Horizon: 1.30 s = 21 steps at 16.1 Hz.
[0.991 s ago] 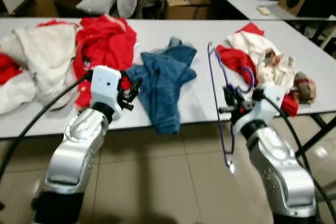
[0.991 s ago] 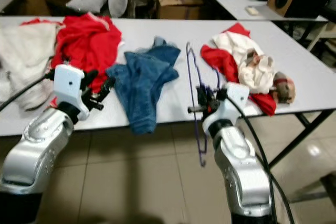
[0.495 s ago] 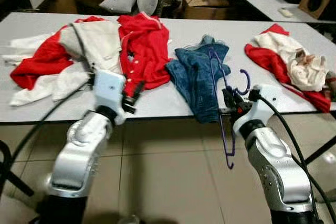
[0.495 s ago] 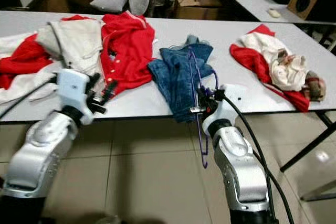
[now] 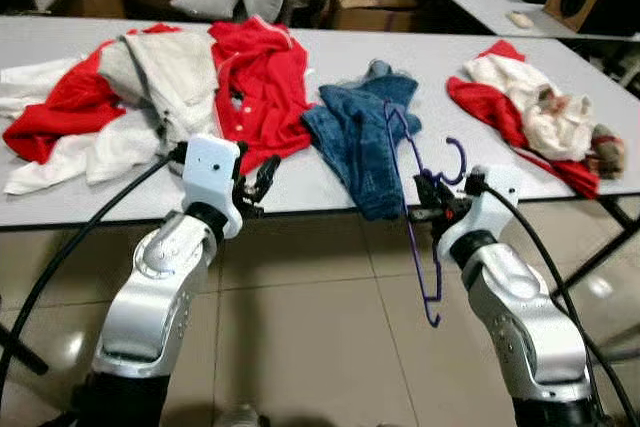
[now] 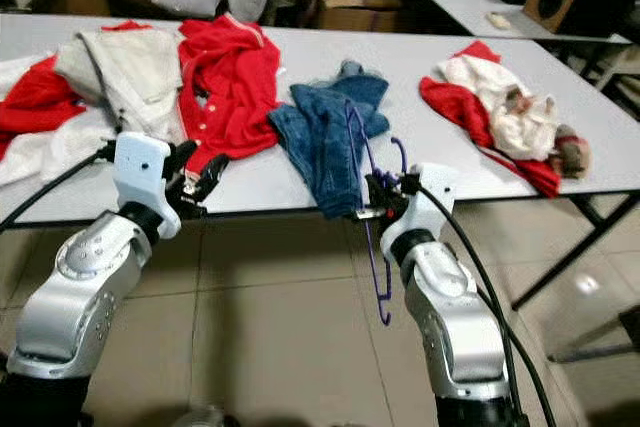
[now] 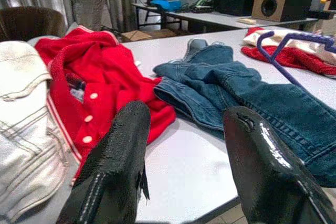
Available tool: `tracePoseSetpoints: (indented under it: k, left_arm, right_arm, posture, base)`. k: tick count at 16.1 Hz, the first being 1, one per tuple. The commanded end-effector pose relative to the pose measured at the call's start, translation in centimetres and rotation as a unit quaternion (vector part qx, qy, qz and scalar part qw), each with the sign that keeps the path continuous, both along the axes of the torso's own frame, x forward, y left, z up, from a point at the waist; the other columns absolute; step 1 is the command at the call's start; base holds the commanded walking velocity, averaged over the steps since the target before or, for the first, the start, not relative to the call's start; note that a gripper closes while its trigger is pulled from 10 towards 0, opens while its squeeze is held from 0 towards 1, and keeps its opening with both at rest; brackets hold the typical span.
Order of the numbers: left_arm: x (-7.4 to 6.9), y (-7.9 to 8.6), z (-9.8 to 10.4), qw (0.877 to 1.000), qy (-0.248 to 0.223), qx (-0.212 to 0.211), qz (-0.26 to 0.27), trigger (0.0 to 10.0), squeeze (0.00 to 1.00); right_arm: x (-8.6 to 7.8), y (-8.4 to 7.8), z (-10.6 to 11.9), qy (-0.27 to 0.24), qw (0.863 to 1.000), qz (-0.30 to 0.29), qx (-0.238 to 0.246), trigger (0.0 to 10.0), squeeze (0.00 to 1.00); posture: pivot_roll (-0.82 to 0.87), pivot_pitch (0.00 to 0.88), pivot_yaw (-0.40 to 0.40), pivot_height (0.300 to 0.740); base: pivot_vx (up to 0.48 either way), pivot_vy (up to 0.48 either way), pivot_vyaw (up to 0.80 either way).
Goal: Hang hanger
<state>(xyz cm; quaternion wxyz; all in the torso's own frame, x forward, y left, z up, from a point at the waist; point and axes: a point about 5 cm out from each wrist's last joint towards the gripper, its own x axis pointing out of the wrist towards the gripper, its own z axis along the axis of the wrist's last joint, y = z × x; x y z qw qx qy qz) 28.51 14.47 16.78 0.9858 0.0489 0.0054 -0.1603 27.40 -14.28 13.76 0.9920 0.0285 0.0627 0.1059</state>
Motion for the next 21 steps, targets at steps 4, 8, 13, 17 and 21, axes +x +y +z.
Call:
tracePoseSetpoints:
  k: [4, 8, 13, 17, 21]
  left_arm:
    - [0.3, 0.4, -0.4, 0.999, 0.005, -0.019, 0.031, 10.0, 0.00]
    - [0.4, 0.9, -0.5, 0.999, 0.005, -0.009, 0.043, 10.0, 0.00]
    - [0.6, 1.5, -0.4, 0.998, 0.001, 0.001, 0.056, 10.0, 0.00]
    - [1.2, 1.8, -0.4, 0.998, -0.004, 0.006, 0.057, 10.0, 0.00]
    - [2.2, 2.2, 0.0, 0.998, -0.015, 0.015, 0.054, 10.0, 0.00]
  right_arm:
    - [0.3, 0.0, 1.0, -0.020, 0.999, 0.020, -0.018, 10.0, 0.00]
    - [0.1, 0.2, 0.8, -0.023, 0.999, 0.033, -0.024, 10.0, 0.00]
    - [0.1, 0.5, 3.8, -0.094, 0.992, 0.084, -0.013, 10.0, 0.00]
    - [0.4, -1.1, 5.8, -0.144, 0.985, 0.096, -0.028, 10.0, 0.00]
    - [0.4, -1.9, 5.2, -0.122, 0.986, 0.099, -0.046, 10.0, 0.00]
  posture:
    - [-0.01, 0.000, -0.086, 0.740]
    - [0.00, 0.000, -0.087, 0.740]
    - [0.01, 0.000, -0.081, 0.740]
    - [0.01, 0.000, -0.083, 0.740]
    - [0.01, 0.000, -0.090, 0.740]
  base:
    - [0.287, 0.000, 0.00]
    - [0.305, 0.000, 0.00]
    - [0.307, 0.000, 0.00]
    - [0.304, 0.000, 0.00]
    - [0.304, 0.000, 0.00]
